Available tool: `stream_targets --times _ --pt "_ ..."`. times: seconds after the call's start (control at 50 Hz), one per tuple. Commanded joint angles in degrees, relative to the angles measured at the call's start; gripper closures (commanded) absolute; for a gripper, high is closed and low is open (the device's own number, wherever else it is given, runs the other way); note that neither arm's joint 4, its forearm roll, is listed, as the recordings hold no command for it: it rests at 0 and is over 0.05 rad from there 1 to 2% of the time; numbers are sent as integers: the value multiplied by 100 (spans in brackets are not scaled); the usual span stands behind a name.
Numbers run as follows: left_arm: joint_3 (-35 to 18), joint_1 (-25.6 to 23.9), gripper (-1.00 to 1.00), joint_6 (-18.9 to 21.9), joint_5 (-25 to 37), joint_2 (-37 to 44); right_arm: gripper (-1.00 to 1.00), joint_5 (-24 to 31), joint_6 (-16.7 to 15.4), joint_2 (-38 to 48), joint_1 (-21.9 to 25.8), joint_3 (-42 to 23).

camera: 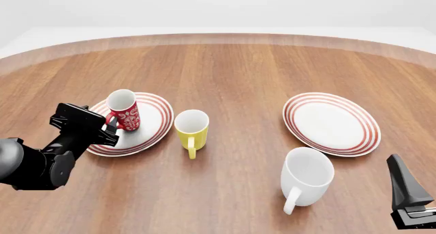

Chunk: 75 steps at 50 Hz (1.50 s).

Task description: Put the red mug on the left plate.

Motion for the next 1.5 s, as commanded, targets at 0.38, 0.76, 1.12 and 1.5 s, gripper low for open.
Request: stream_targets --times 0.38,0.76,1.12,1.5 --pt "-13 -16 -100 -25 38 -9 -100 -2 -2 0 -5 -9" --pt "331 -62 -100 -144 3 -360 -100 -7 -20 0 -5 -11" --pt "530 -92 -100 -220 -84 -468 -100 13 -30 0 -4 -21" --pt "725 -297 -100 -469 -147 -563 -100 8 -47 0 5 8"
